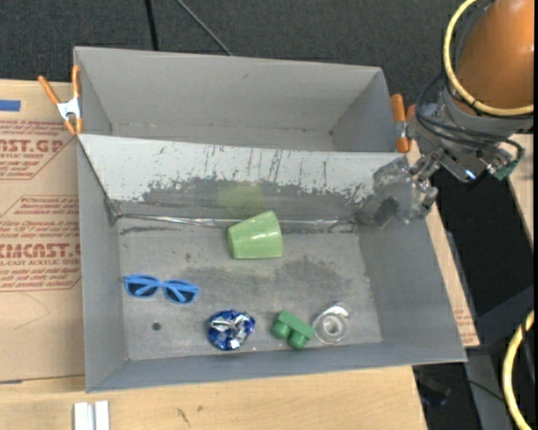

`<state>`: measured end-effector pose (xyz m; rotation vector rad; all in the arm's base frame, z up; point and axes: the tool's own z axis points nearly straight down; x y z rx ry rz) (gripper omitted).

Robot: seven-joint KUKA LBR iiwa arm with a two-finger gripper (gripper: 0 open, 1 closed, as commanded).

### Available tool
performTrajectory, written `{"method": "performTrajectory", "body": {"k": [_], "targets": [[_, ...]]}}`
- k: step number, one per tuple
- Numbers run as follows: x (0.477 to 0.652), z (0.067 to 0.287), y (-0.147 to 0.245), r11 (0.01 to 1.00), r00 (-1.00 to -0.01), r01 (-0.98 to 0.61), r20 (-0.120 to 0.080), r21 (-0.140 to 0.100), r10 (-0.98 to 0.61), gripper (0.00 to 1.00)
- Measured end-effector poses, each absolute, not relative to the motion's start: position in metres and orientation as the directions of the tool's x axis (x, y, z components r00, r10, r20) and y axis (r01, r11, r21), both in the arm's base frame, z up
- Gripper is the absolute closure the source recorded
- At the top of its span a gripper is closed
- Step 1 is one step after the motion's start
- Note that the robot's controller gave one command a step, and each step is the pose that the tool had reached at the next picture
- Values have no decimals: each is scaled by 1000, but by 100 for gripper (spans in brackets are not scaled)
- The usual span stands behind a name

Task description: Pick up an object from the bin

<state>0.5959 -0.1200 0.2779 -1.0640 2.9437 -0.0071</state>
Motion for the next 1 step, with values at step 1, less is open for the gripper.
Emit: {"method": "performTrajectory", "body": {"k": [1], "targets": [[587, 189, -133, 866, -866, -501, 2, 4, -501, 100]]}}
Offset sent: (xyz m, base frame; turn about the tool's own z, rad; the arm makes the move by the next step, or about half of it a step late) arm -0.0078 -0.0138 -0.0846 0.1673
